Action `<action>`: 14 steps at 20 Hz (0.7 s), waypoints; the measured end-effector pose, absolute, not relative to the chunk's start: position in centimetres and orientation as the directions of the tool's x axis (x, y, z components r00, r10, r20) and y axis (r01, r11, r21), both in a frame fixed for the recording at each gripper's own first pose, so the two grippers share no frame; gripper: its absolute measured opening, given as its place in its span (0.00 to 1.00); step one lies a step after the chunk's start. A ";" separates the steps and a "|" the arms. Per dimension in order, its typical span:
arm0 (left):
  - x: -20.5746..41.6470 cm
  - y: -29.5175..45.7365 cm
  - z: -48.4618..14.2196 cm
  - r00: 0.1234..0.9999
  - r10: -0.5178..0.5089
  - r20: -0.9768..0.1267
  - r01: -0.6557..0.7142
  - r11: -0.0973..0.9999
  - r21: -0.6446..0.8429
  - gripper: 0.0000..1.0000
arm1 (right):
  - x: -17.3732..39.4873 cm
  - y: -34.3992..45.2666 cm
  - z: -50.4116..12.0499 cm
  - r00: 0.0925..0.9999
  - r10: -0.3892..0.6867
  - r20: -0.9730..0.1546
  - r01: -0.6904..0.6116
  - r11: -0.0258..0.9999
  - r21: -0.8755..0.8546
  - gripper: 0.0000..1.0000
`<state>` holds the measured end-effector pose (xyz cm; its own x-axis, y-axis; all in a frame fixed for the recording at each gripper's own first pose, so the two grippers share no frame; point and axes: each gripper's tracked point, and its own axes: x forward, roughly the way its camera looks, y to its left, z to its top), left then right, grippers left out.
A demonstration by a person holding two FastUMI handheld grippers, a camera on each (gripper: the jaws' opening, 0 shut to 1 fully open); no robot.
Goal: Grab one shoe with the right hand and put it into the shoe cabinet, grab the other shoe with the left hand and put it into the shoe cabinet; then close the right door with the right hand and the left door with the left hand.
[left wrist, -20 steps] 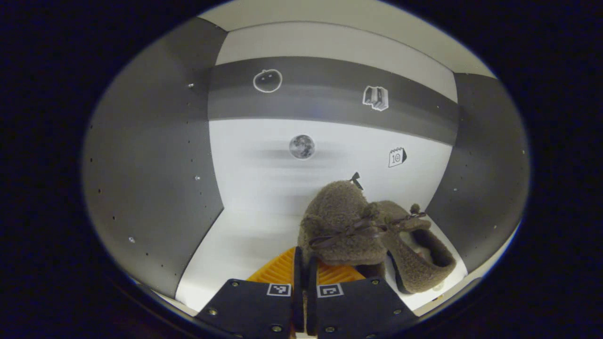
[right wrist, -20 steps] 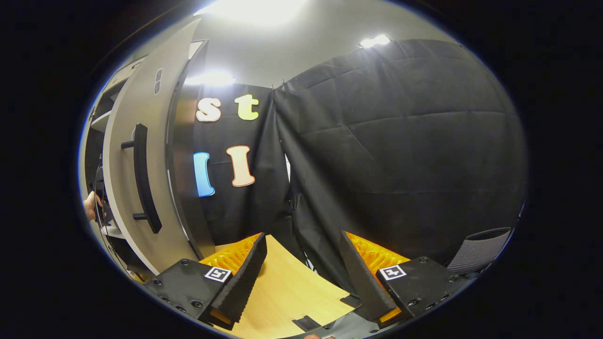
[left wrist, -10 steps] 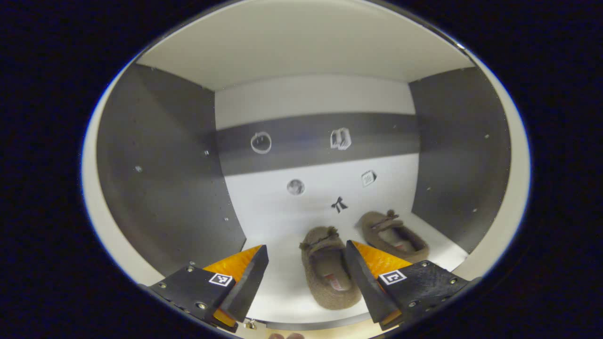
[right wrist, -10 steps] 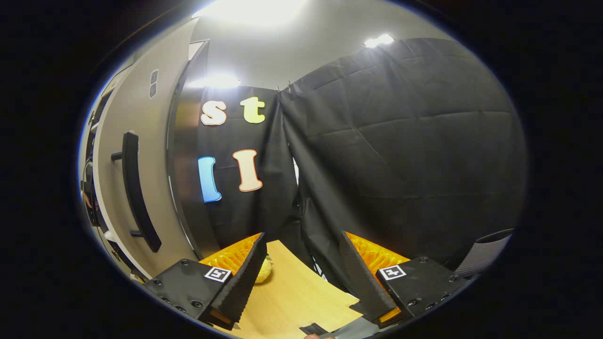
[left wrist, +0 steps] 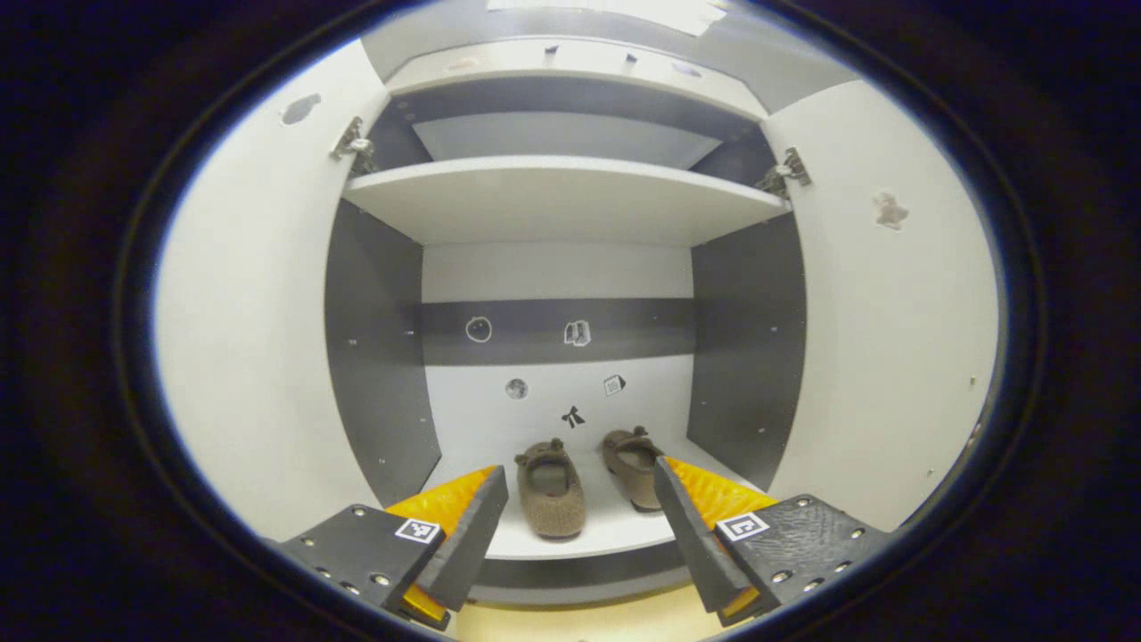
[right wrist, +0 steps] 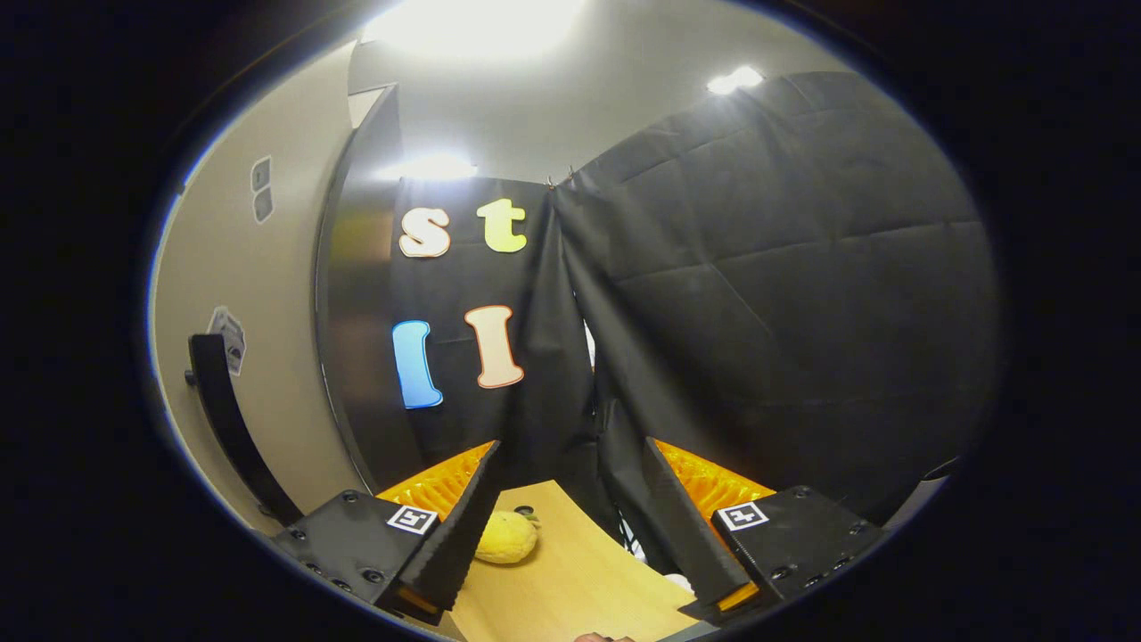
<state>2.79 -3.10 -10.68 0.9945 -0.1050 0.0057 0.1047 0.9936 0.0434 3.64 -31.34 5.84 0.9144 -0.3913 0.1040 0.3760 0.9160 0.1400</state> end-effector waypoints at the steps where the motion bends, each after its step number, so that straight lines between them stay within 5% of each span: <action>1: 1.5 -3.0 -11.3 0.996 -0.086 0.013 0.085 0.995 0.050 1.00 | 4.0 -31.5 6.0 0.917 -0.385 0.105 0.369 0.917 0.150 0.98; 2: 0.1 -3.2 -12.2 0.997 -0.069 0.017 0.069 0.997 0.047 1.00 | 4.3 -31.6 6.2 0.920 -0.377 0.104 0.359 0.920 0.155 0.92; 6: -4.3 -4.4 -15.8 0.999 -0.035 0.024 0.034 0.999 0.040 1.00 | 6.1 -32.2 5.6 0.938 -0.334 0.086 0.321 0.937 0.137 0.98; 8: -5.4 -5.2 -17.7 1.000 -0.014 0.006 0.014 1.000 0.017 0.89 | 7.1 -31.8 5.5 0.950 -0.300 0.084 0.286 0.947 0.144 0.98; 9: -5.9 -5.7 -18.5 1.000 -0.004 -0.003 0.004 1.000 0.001 1.00 | 7.7 -31.3 5.8 0.958 -0.271 0.093 0.256 0.955 0.149 0.98; 14: -9.5 -5.2 -22.0 0.988 0.135 -0.080 -0.139 0.989 -0.047 1.00 | 10.3 -26.8 5.4 0.999 -0.015 0.050 0.008 0.989 0.148 0.98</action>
